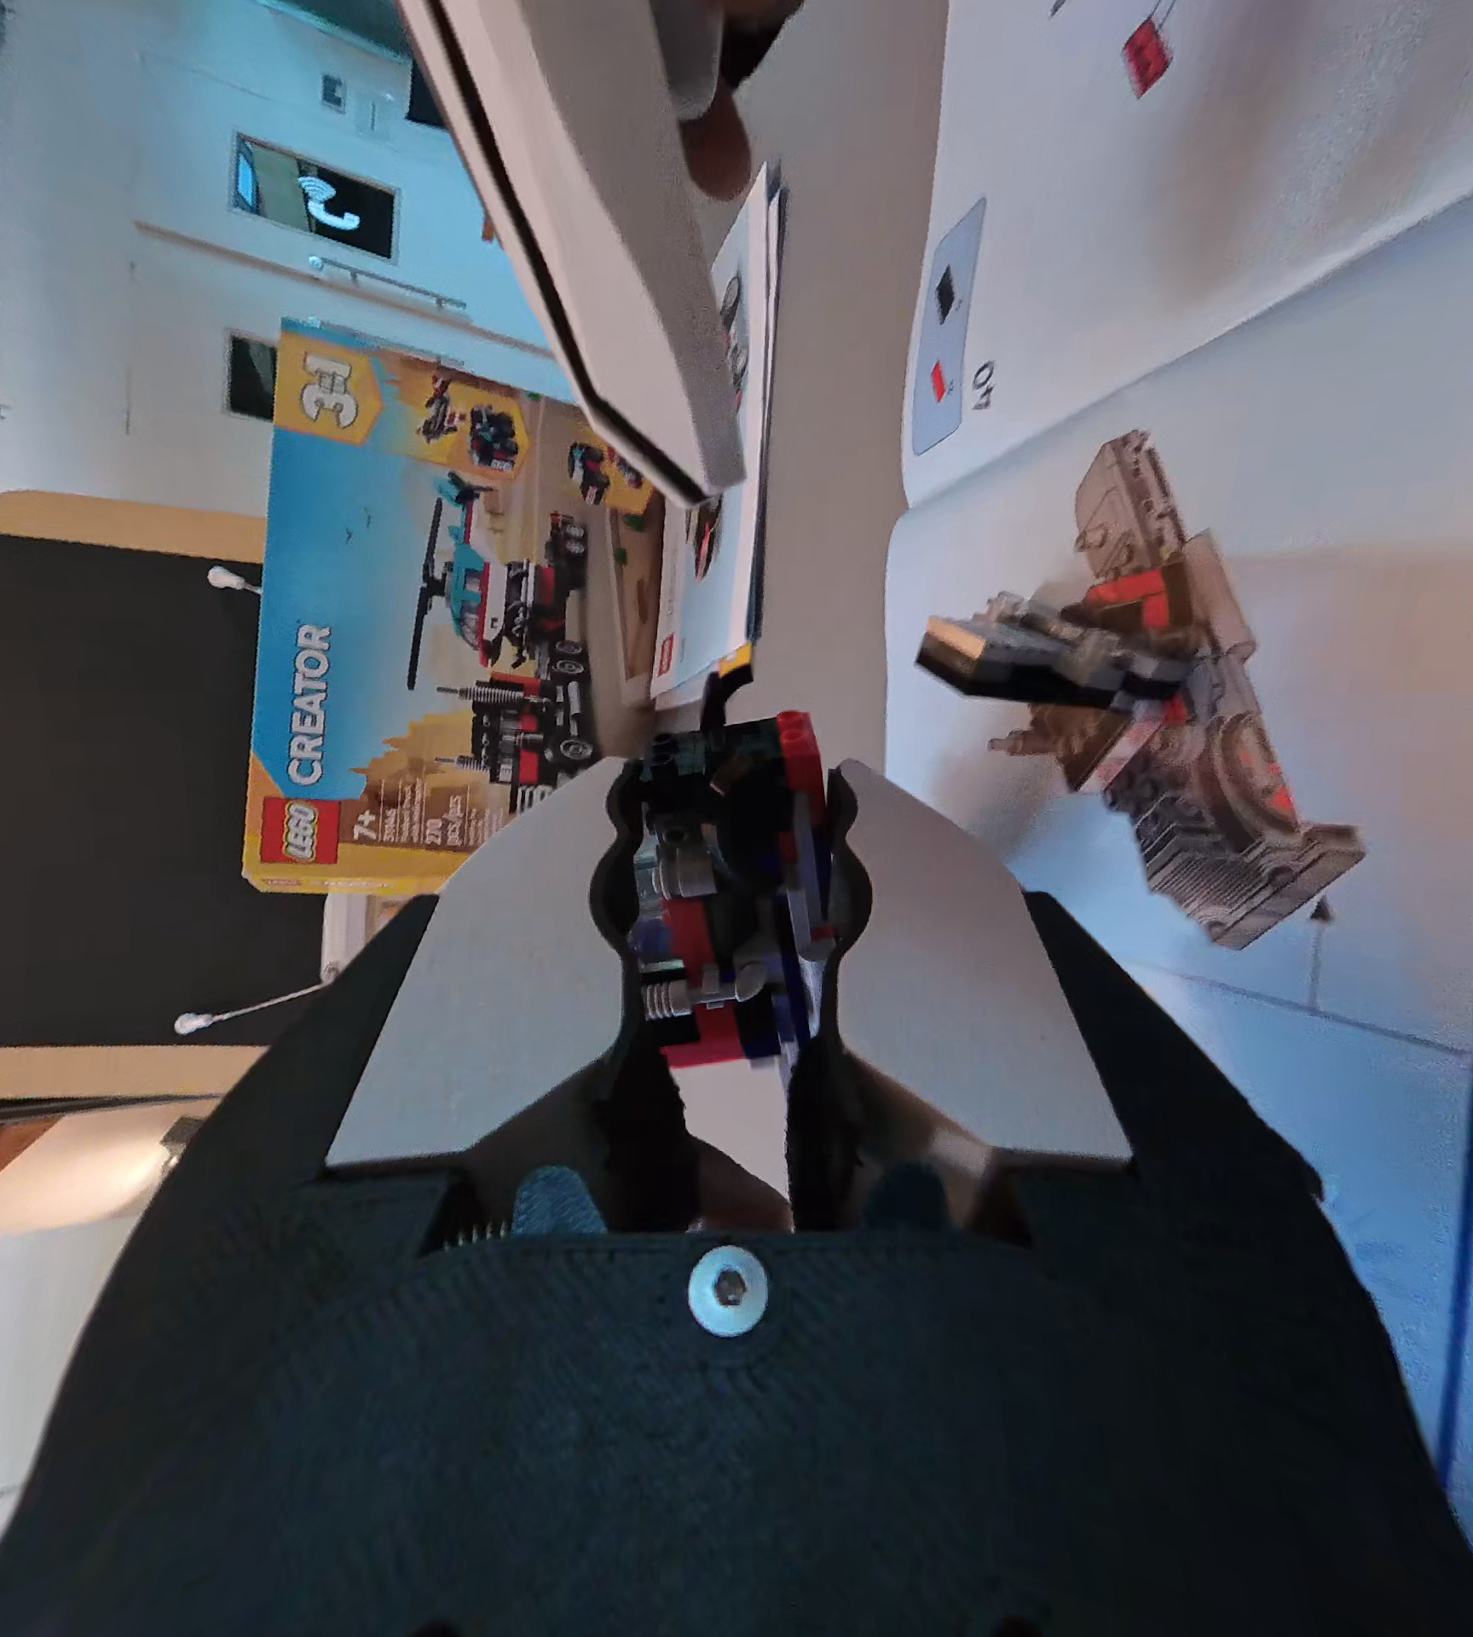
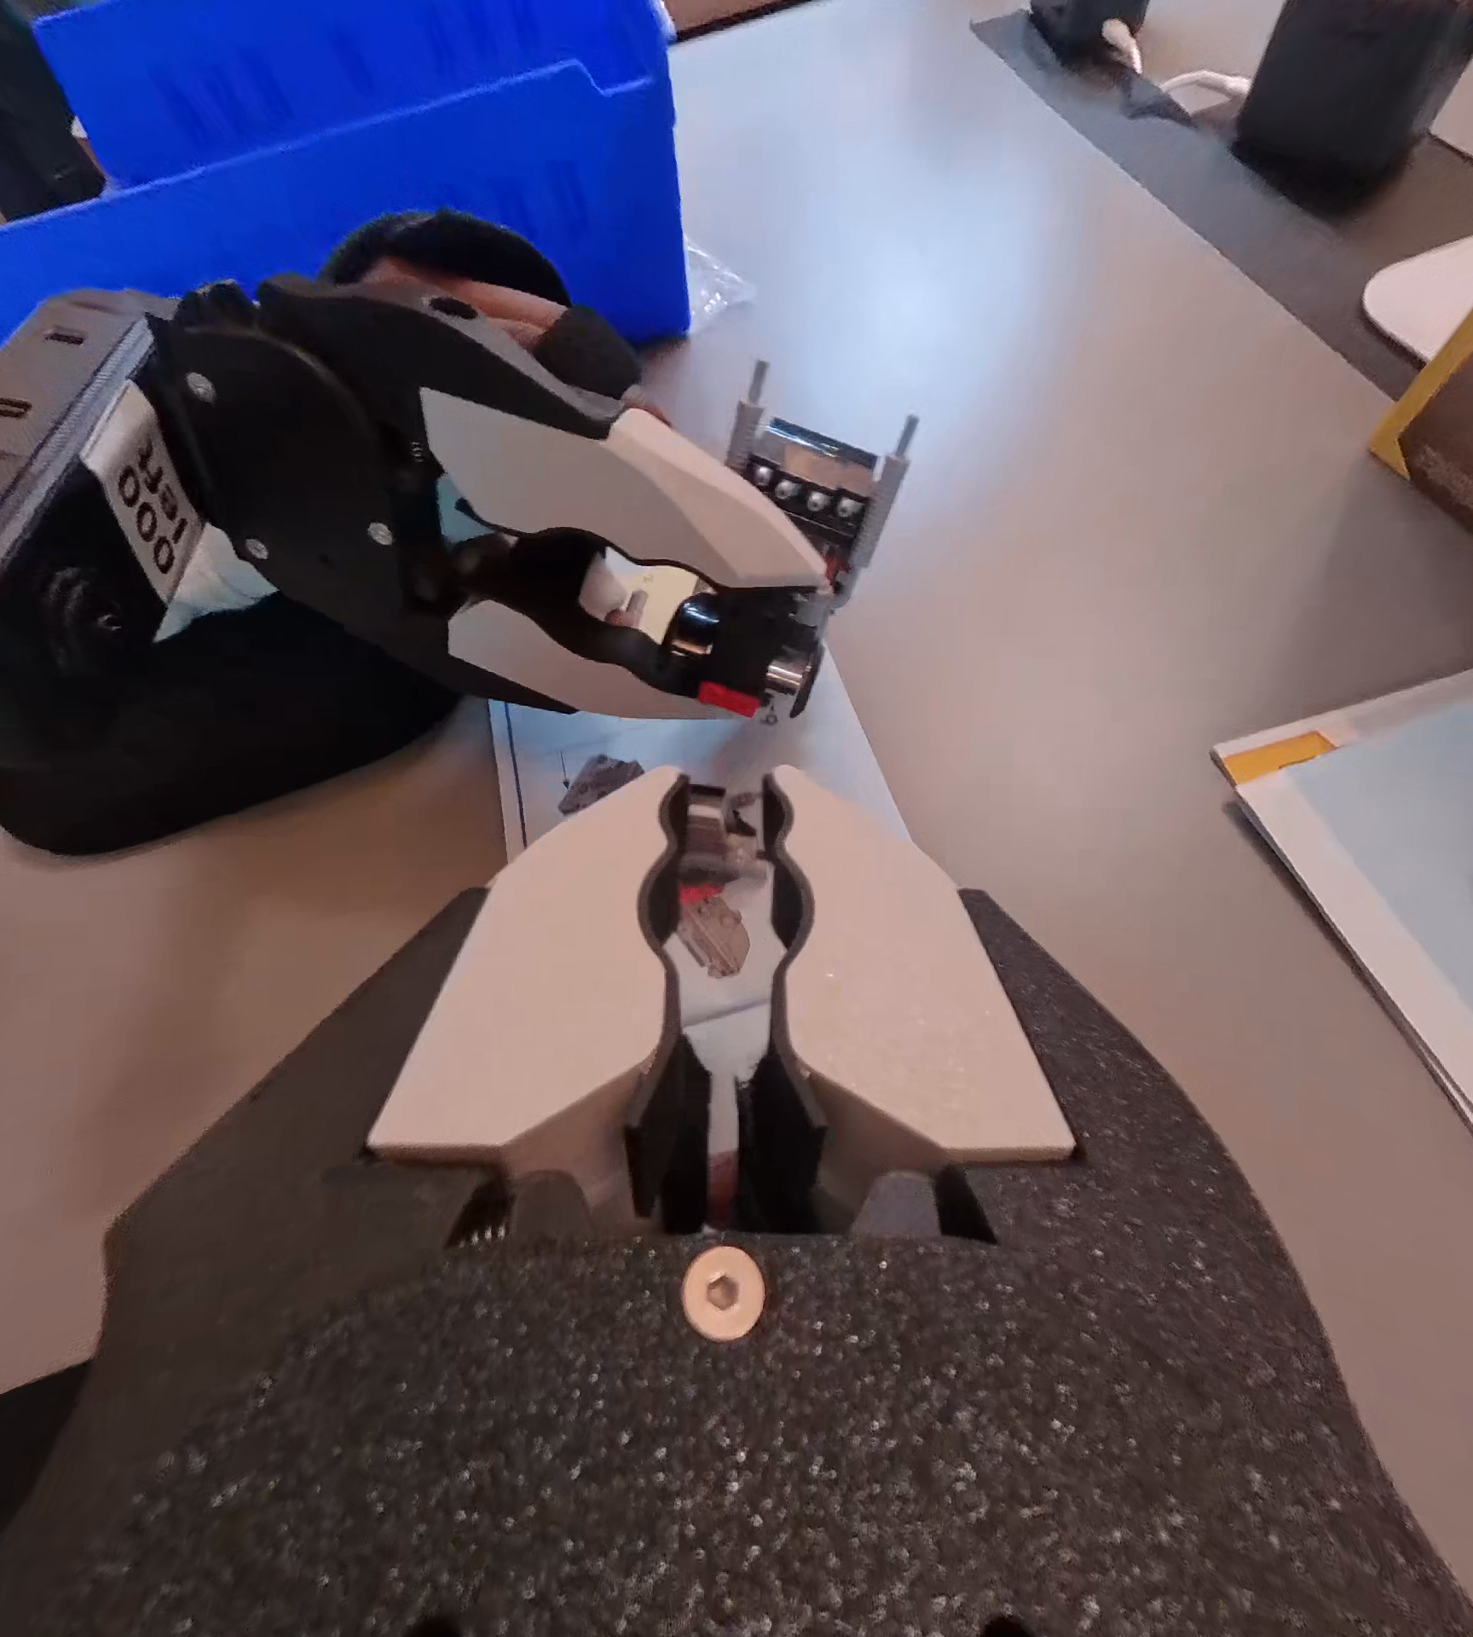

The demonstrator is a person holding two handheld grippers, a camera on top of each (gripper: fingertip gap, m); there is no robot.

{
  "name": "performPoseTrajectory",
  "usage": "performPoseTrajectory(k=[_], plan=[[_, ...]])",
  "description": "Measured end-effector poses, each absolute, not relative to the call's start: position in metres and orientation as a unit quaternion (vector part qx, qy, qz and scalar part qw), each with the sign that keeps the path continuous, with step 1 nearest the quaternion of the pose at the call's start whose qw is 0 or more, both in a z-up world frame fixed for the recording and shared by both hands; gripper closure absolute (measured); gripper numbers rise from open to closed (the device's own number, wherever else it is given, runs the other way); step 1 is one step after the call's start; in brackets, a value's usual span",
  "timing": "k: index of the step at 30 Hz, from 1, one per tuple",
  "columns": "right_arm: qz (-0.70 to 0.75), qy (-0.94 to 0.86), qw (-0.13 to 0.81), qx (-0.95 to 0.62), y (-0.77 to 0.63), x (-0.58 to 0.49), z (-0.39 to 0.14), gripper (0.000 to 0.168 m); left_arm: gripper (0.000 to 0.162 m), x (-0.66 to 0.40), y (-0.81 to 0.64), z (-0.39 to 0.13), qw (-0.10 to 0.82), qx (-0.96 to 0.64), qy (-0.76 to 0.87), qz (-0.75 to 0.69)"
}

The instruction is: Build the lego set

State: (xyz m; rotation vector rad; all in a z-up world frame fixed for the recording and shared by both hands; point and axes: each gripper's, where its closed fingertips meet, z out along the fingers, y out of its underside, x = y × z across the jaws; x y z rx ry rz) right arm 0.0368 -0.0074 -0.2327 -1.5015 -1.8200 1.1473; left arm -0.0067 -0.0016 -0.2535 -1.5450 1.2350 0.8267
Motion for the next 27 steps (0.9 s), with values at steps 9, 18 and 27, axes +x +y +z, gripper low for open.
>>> performPoseTrajectory(k=[9, 18, 27], plan=[[0.408, -0.666, 0.193, -0.594, -0.023, -0.009, -0.261, 0.113, 0.123, -0.023, -0.003, -0.266, 0.405, -0.635, 0.511, 0.415], [0.382, -0.670, 0.218, -0.598, -0.020, -0.013, -0.278, 0.134, 0.107, -0.014, -0.011, -0.280, 0.379, -0.682, 0.496, 0.382], [0.349, -0.759, 0.252, -0.489, -0.029, -0.010, -0.278, 0.148, 0.087, -0.018, -0.057, -0.237, 0.470, -0.777, 0.417, 0.028]])
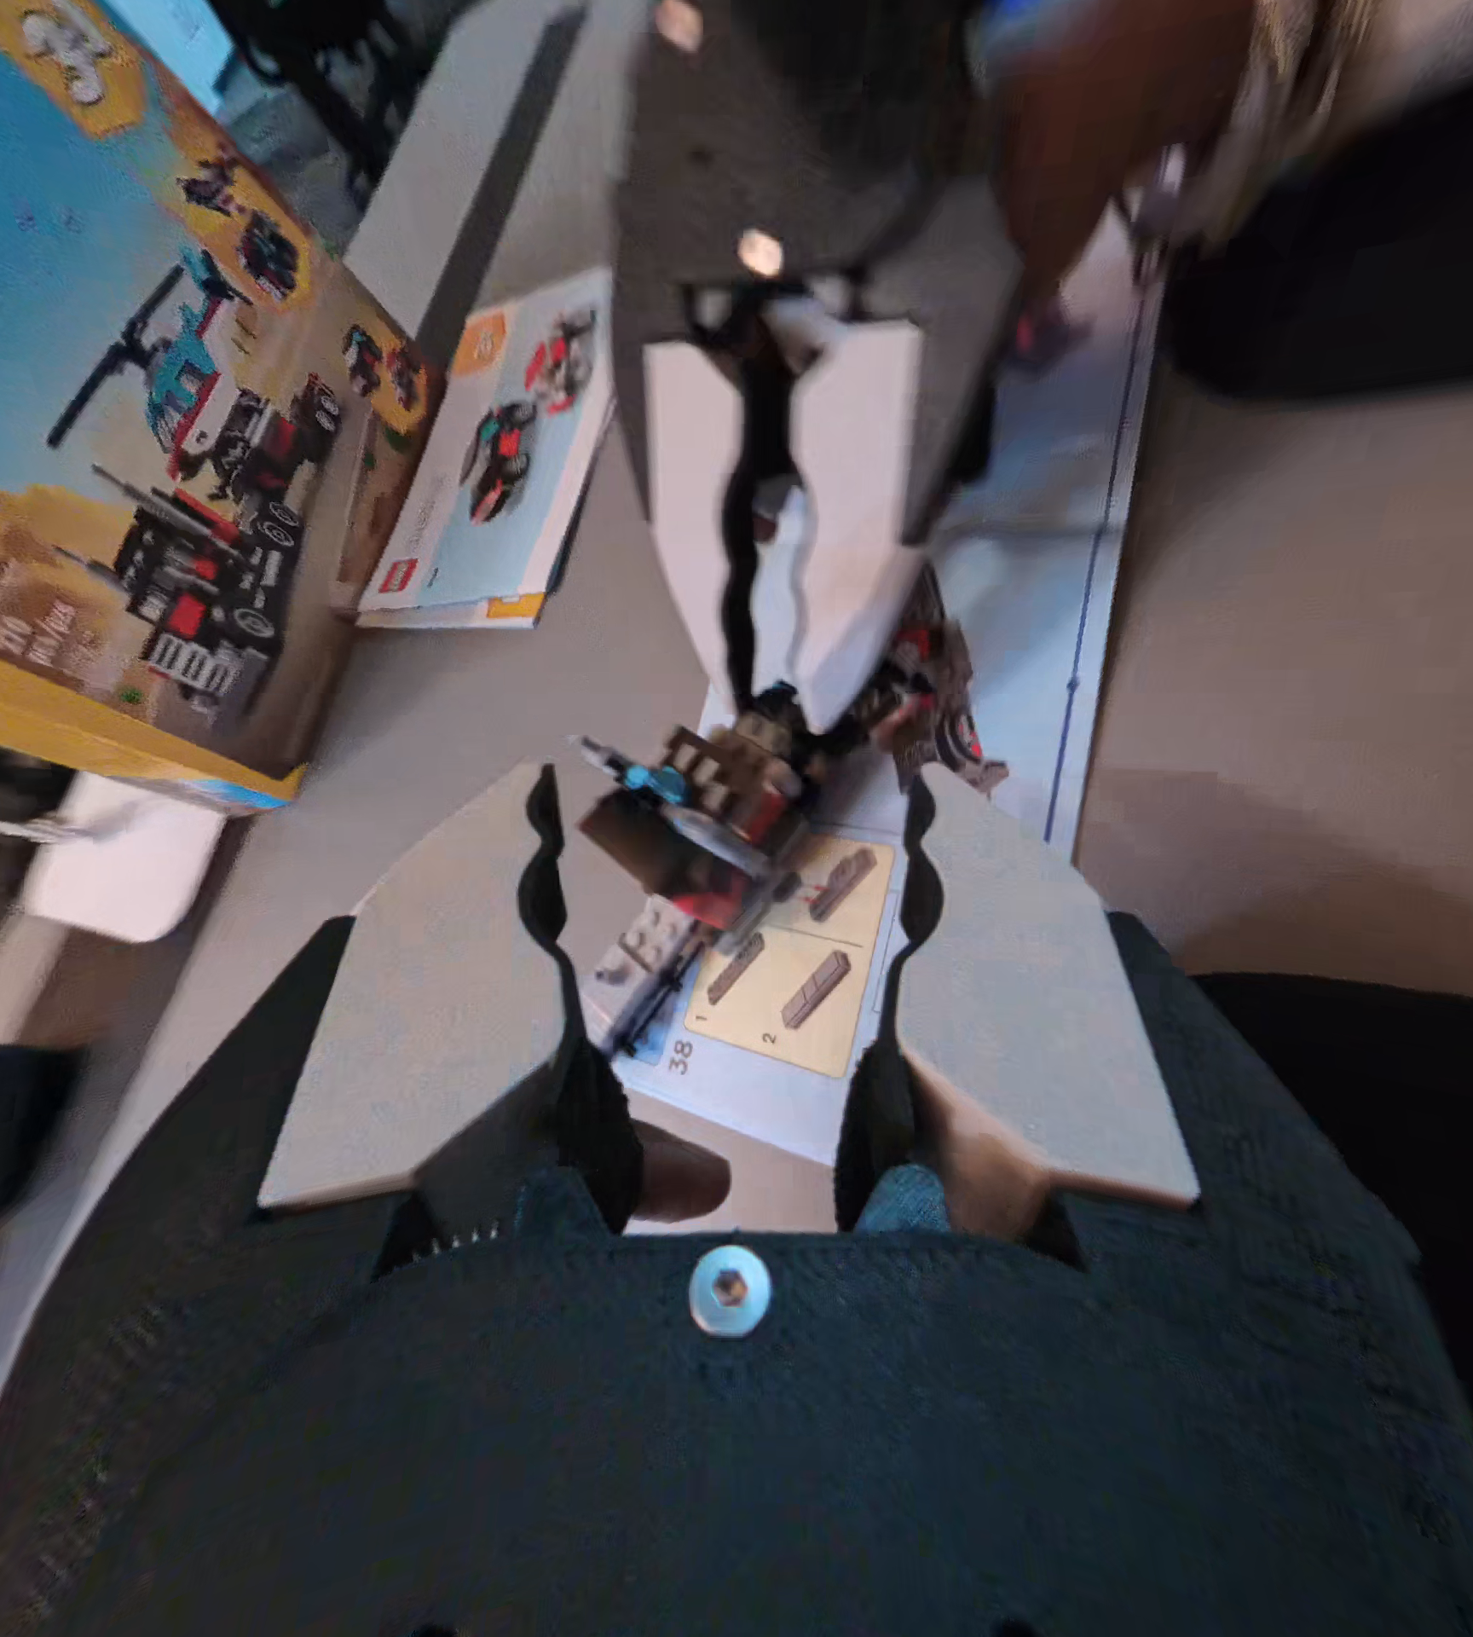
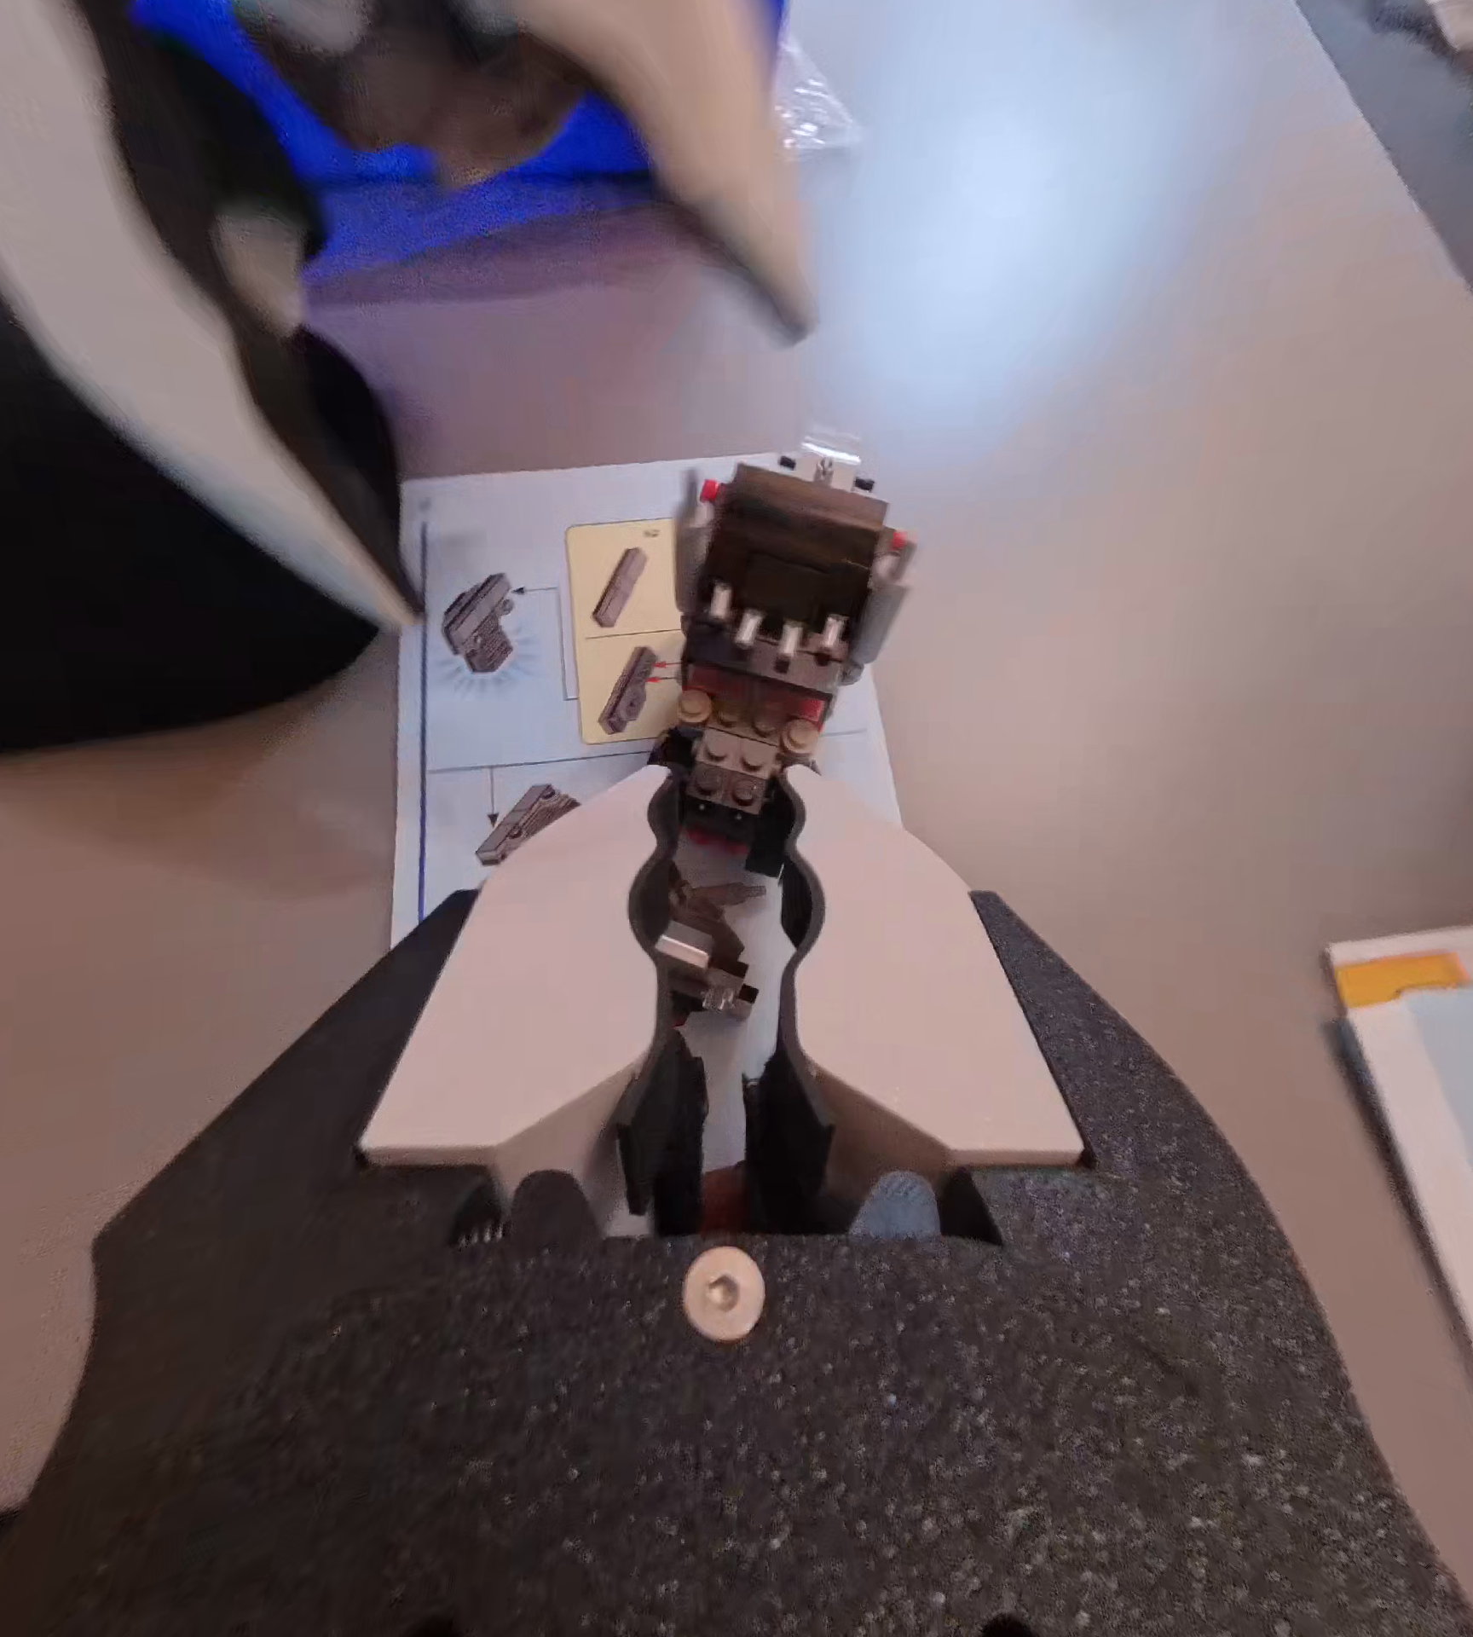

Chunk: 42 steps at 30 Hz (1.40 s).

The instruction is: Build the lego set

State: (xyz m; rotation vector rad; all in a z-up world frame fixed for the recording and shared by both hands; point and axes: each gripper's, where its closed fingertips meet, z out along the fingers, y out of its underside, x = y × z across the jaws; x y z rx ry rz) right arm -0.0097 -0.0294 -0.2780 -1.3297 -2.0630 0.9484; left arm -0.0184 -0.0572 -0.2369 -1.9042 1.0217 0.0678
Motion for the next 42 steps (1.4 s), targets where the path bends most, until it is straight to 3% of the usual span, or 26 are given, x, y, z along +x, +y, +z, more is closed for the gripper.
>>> performPoseTrajectory(k=[2, 4, 9, 13, 22, 24, 31, 42], plan=[[0.323, -0.783, 0.277, -0.454, -0.030, -0.009, -0.278, 0.146, 0.082, -0.024, -0.056, -0.230, 0.470, -0.786, 0.398, -0.064], [0.309, -0.790, 0.285, -0.446, -0.028, -0.007, -0.276, 0.134, 0.082, -0.024, -0.054, -0.237, 0.435, -0.794, 0.410, -0.108], [0.360, -0.737, 0.243, -0.518, -0.022, 0.027, -0.263, 0.119, 0.082, -0.030, -0.029, -0.260, 0.406, -0.802, 0.432, -0.073], [0.330, -0.724, 0.204, -0.570, -0.025, 0.050, -0.285, 0.124, 0.082, -0.034, -0.031, -0.275, 0.383, -0.819, 0.415, -0.102], [0.315, -0.719, 0.239, -0.571, -0.026, 0.024, -0.282, 0.137, 0.086, -0.039, -0.030, -0.288, 0.370, -0.830, 0.411, -0.071], [0.298, -0.731, 0.231, -0.568, -0.026, 0.023, -0.288, 0.150, 0.086, -0.044, -0.029, -0.289, 0.371, -0.831, 0.410, -0.056], [0.307, -0.720, 0.253, -0.569, -0.025, 0.031, -0.282, 0.140, 0.088, -0.042, -0.030, -0.293, 0.363, -0.842, 0.391, -0.083], [0.324, -0.729, 0.258, -0.546, -0.029, 0.020, -0.283, 0.152, 0.097, -0.039, -0.031, -0.299, 0.352, -0.845, 0.394, -0.084]])
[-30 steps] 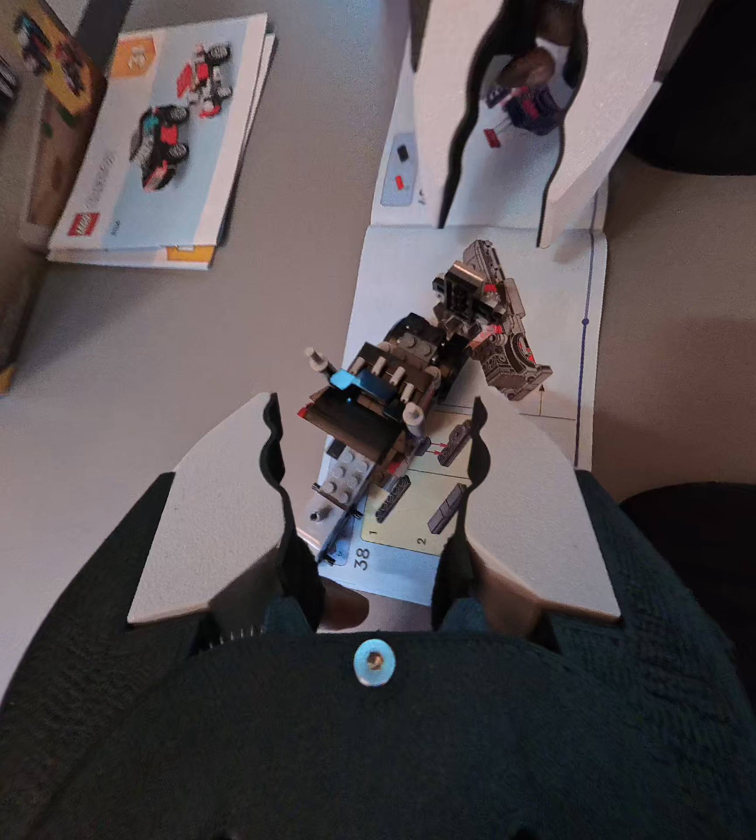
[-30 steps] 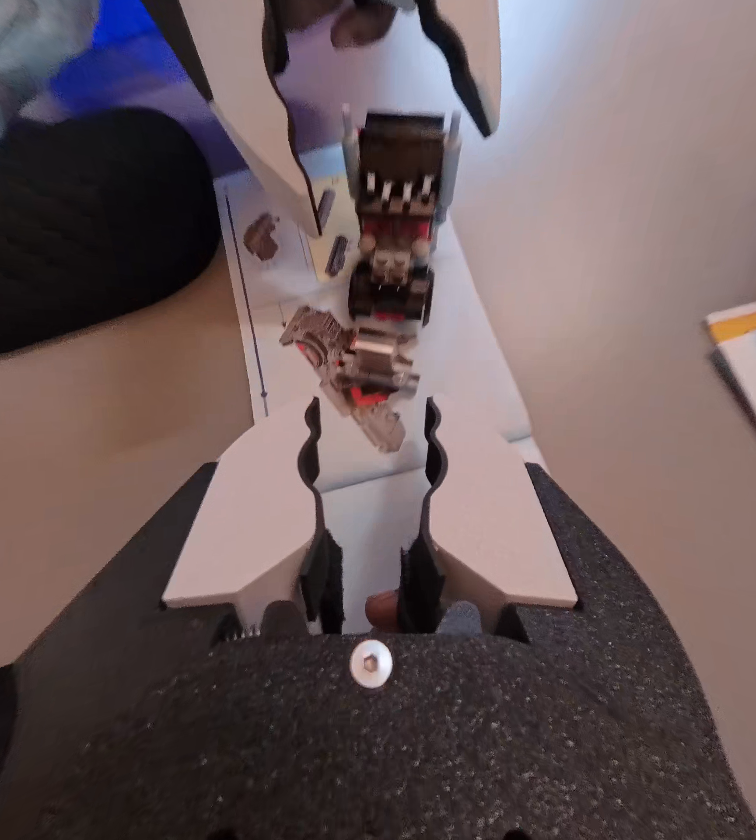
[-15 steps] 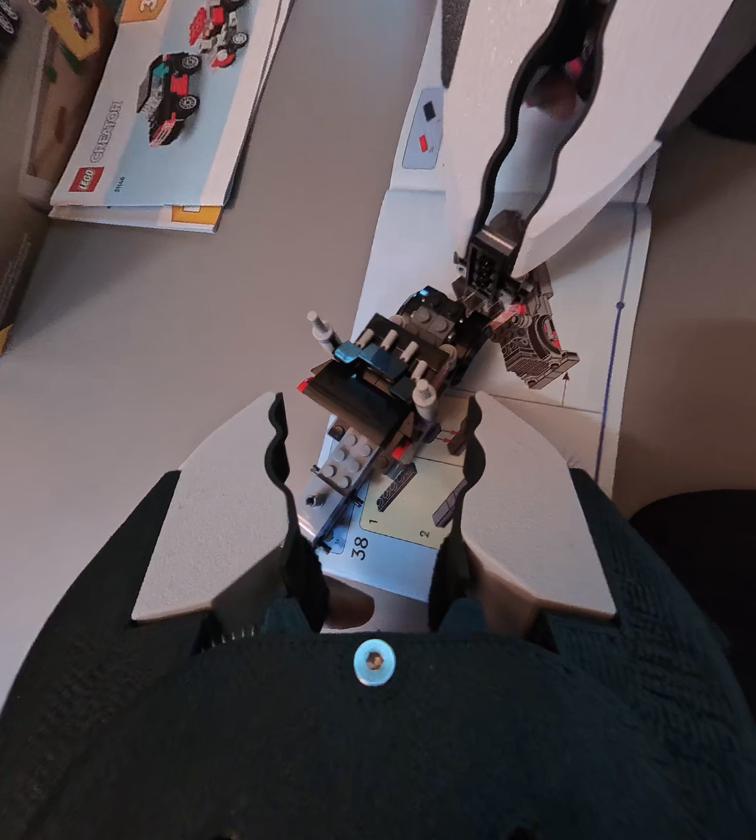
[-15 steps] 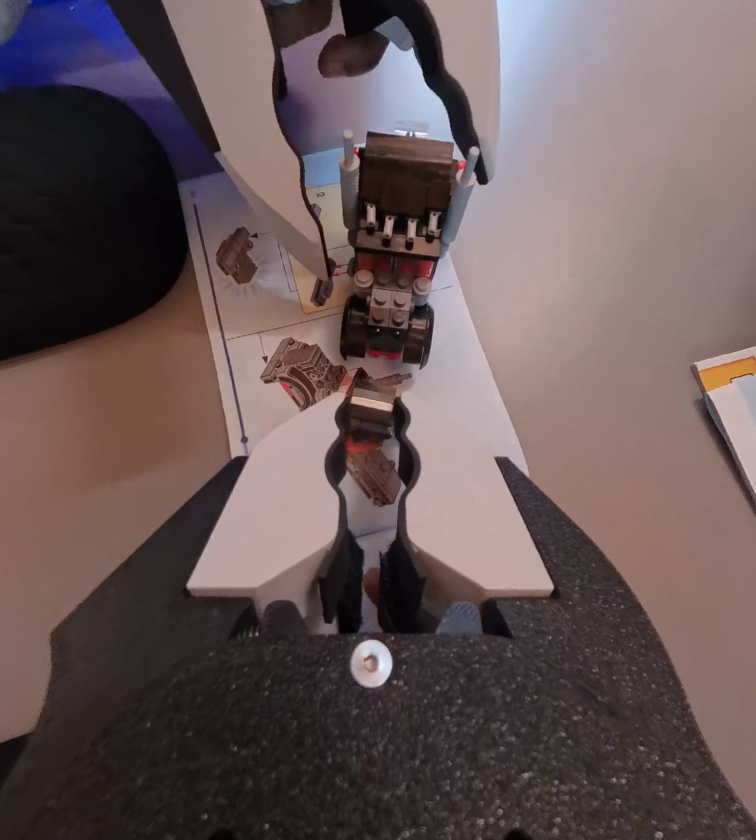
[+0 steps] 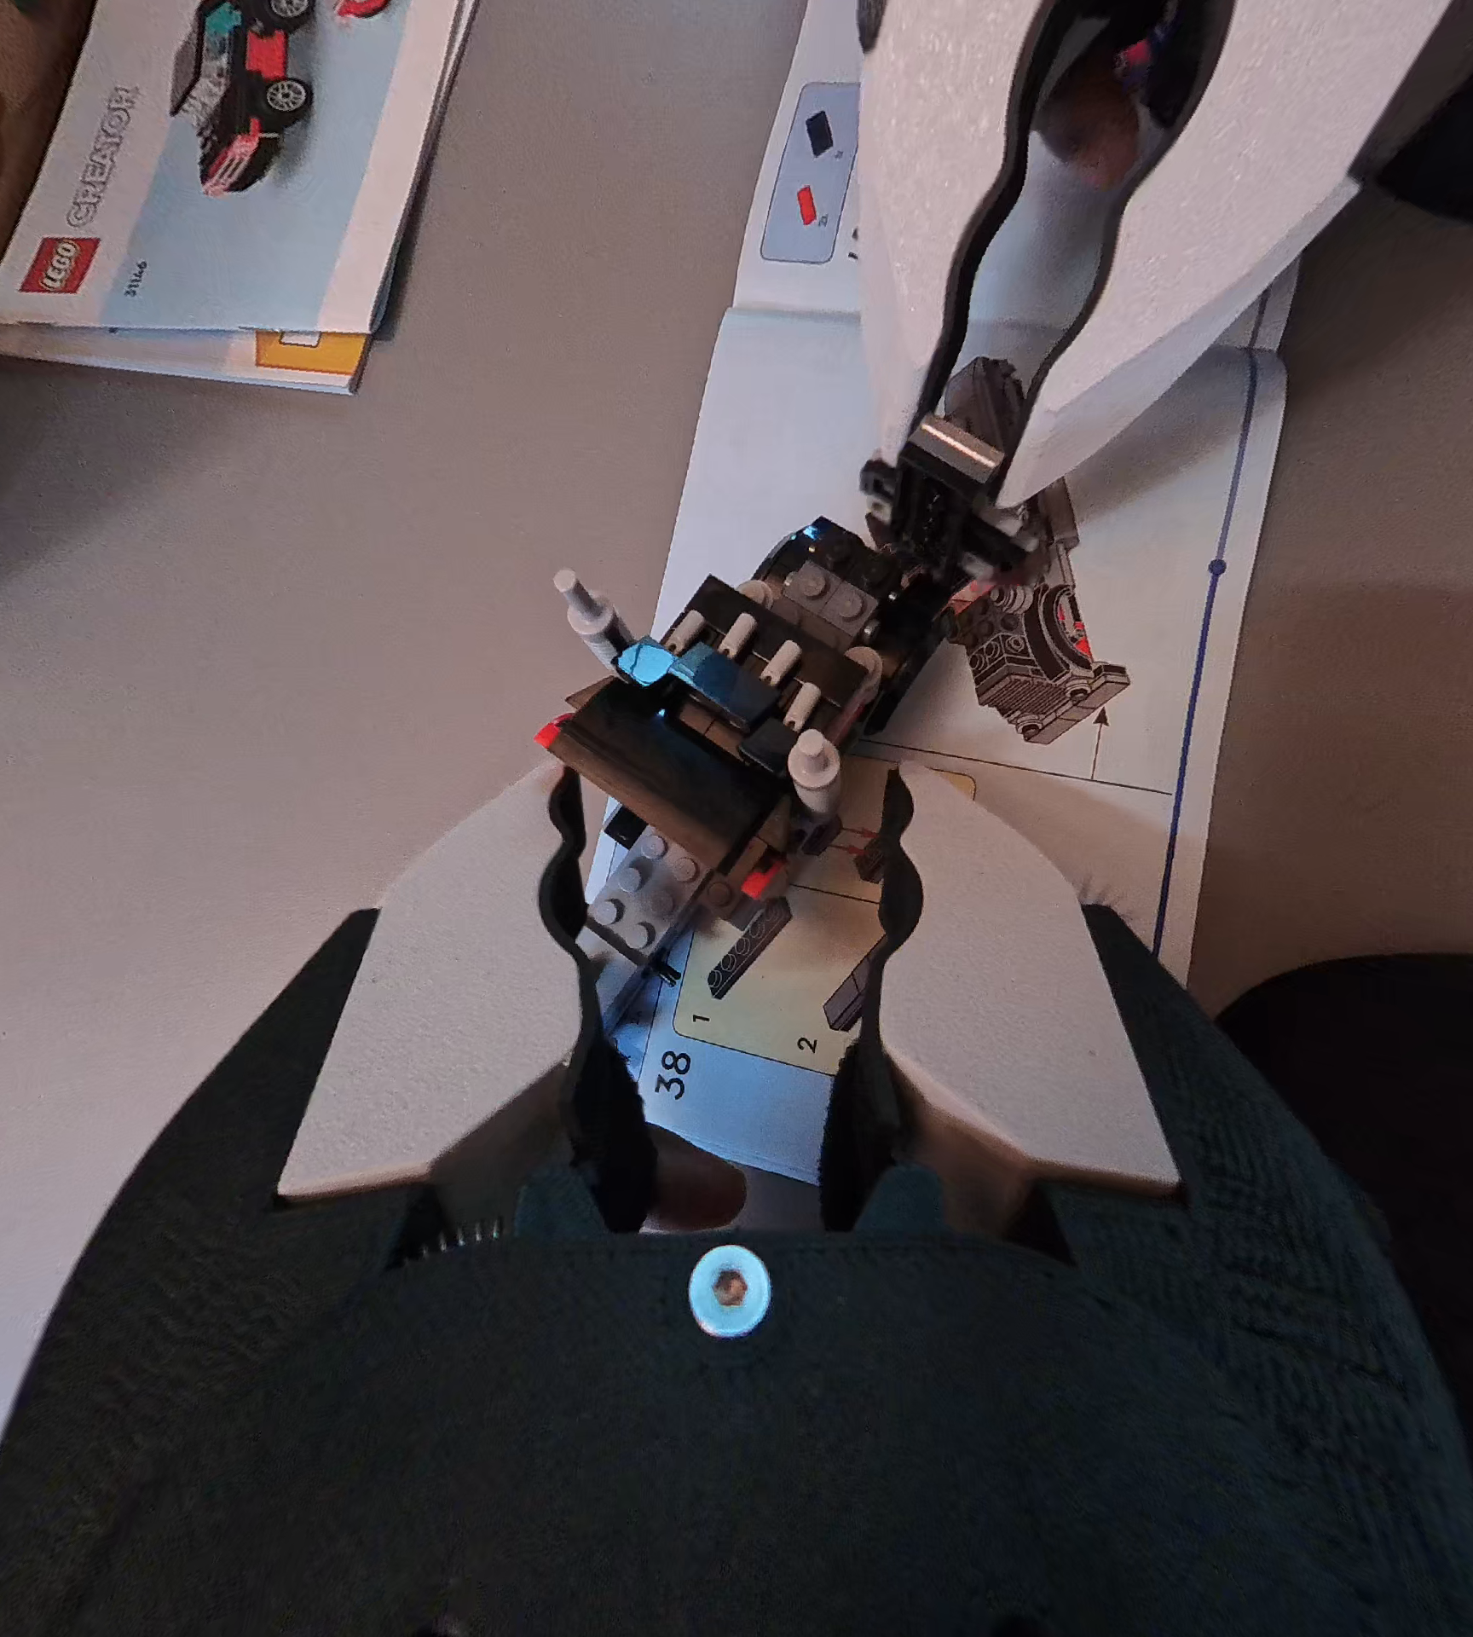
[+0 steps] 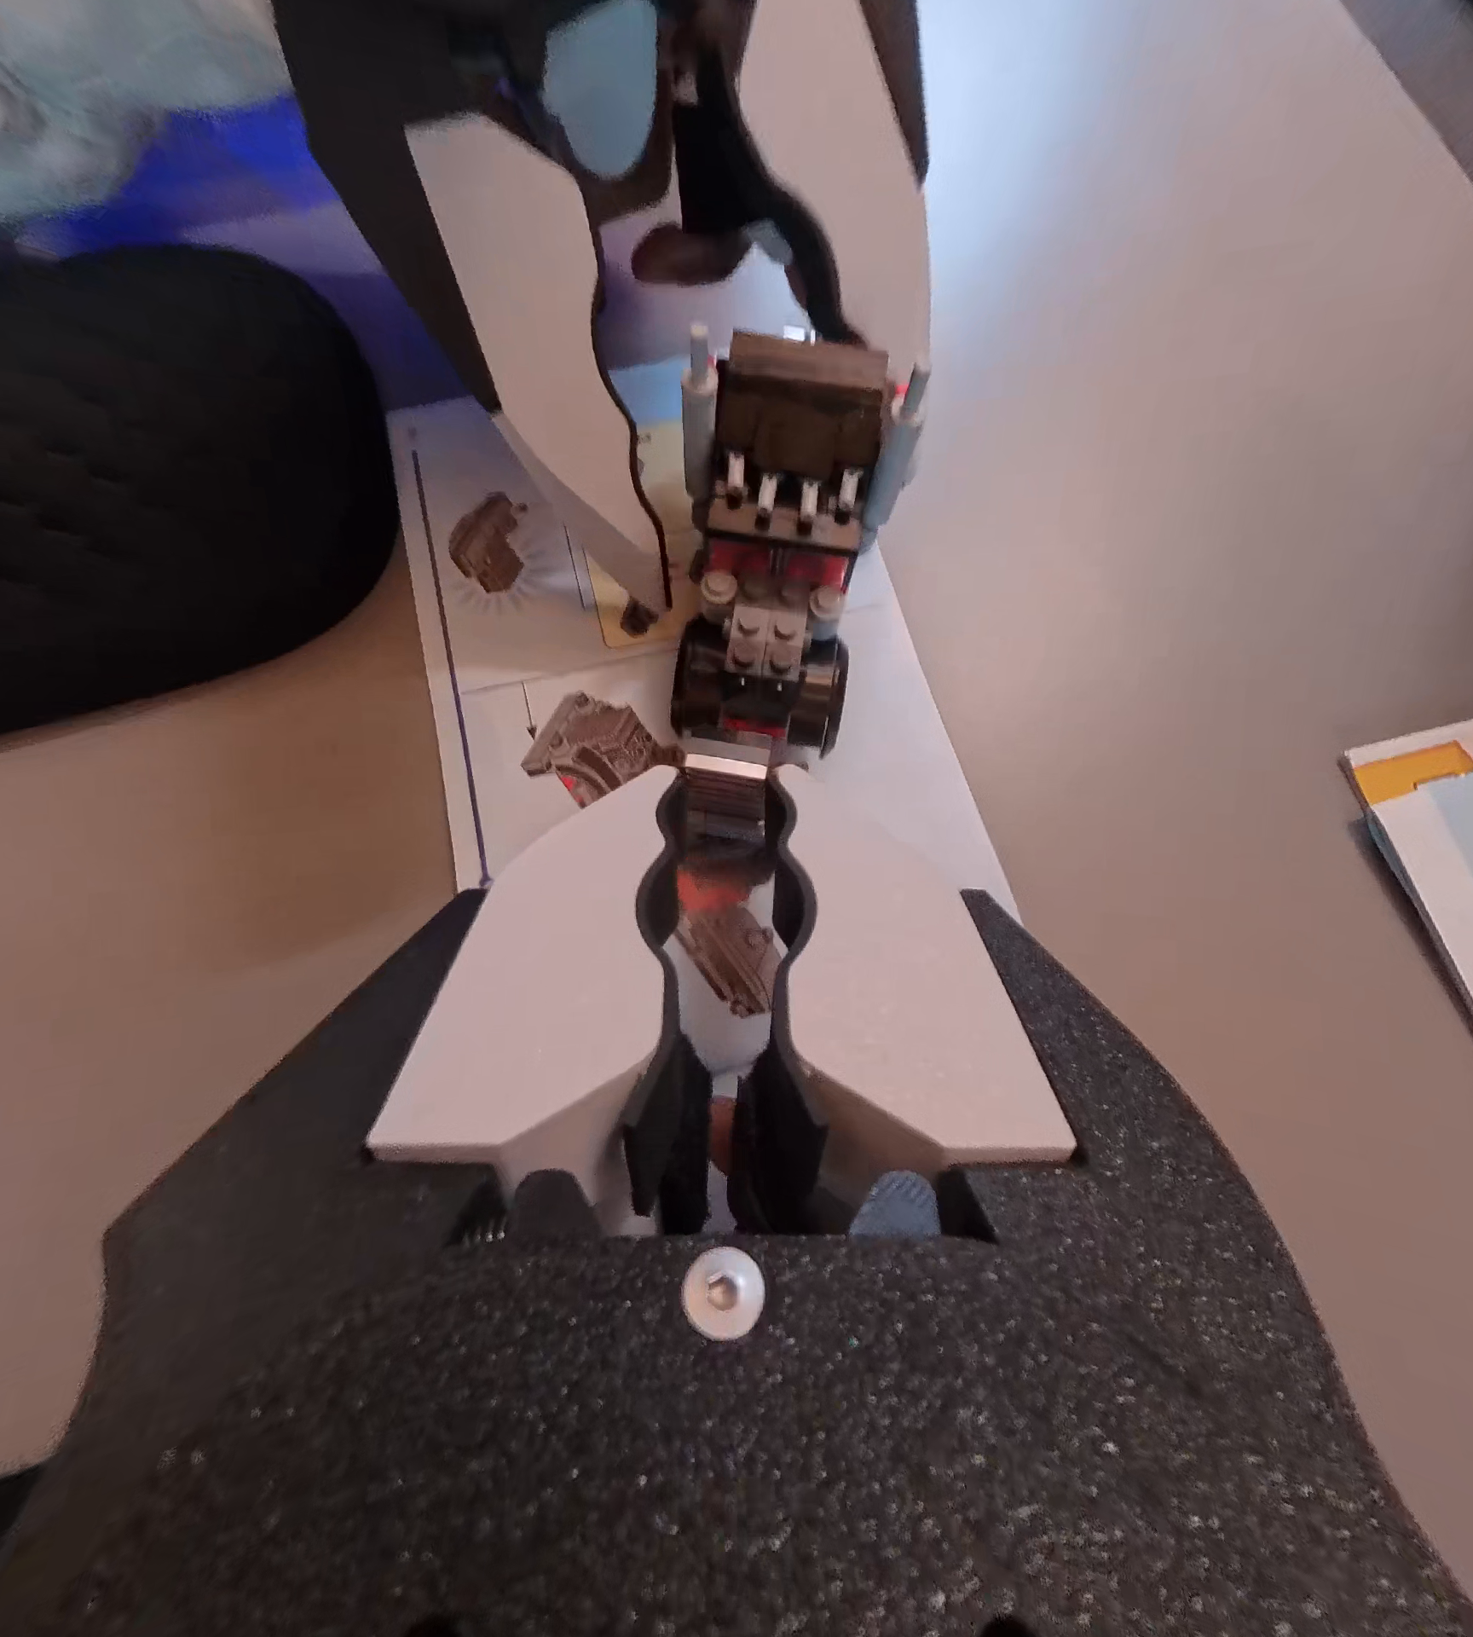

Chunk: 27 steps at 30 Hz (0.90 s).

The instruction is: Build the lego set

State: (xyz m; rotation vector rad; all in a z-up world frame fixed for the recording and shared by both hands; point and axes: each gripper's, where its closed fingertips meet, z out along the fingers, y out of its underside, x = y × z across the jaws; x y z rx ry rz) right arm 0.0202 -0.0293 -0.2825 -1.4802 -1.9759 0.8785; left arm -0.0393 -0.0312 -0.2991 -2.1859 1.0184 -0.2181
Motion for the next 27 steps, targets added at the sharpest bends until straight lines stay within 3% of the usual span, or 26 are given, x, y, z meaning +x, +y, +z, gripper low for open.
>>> performPoseTrajectory(k=[16, 21, 27], plan=[[0.366, -0.709, 0.272, -0.538, -0.027, 0.010, -0.286, 0.152, 0.099, -0.040, -0.032, -0.305, 0.346, -0.850, 0.385, -0.098], [0.346, -0.714, 0.245, -0.557, -0.027, 0.023, -0.289, 0.144, 0.104, -0.038, -0.034, -0.306, 0.341, -0.849, 0.389, -0.105], [0.293, -0.732, 0.218, -0.575, -0.025, 0.030, -0.307, 0.147, 0.105, -0.036, -0.033, -0.306, 0.340, -0.852, 0.386, -0.101]])
